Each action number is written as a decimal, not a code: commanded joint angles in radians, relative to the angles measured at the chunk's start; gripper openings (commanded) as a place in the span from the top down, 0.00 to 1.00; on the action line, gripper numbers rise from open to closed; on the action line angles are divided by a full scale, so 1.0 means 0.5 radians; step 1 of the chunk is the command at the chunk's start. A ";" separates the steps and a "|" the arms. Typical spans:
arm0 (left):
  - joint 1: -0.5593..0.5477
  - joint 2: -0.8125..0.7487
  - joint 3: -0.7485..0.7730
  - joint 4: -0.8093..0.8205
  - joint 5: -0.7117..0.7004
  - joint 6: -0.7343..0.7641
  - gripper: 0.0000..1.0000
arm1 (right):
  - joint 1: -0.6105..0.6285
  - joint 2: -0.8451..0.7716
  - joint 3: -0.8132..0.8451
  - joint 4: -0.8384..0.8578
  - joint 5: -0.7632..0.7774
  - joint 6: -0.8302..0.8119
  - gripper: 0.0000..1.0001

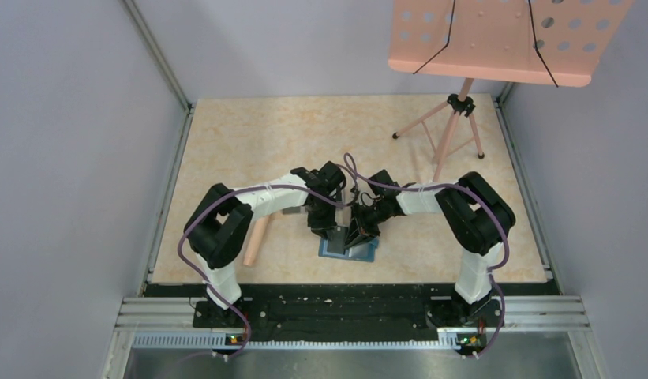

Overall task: Put the credit cards into the card holder
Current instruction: Insert the credit card into the card slot, then turn over the card slot in the card holder, then pick up the credit card from the storage box.

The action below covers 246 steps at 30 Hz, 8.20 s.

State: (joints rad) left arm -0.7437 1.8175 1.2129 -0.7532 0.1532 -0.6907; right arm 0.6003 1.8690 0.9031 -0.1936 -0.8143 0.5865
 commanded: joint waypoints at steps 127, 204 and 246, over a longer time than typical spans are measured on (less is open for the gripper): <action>-0.088 0.265 0.333 0.510 0.820 -0.120 0.49 | -0.010 -0.404 0.187 -0.840 1.129 -0.287 0.93; 0.532 0.285 0.505 0.302 0.409 0.154 0.88 | -0.183 0.482 1.341 -0.953 0.390 -0.473 0.85; 0.471 0.413 0.881 -0.149 0.216 0.349 0.88 | -0.180 0.352 1.268 -0.893 0.177 -0.368 0.87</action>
State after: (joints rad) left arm -0.5072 2.0209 1.6222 -0.8429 0.2279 -0.5255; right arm 0.4999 2.0968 1.5051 -0.6395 -0.6674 0.4042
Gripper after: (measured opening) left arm 0.114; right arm 0.166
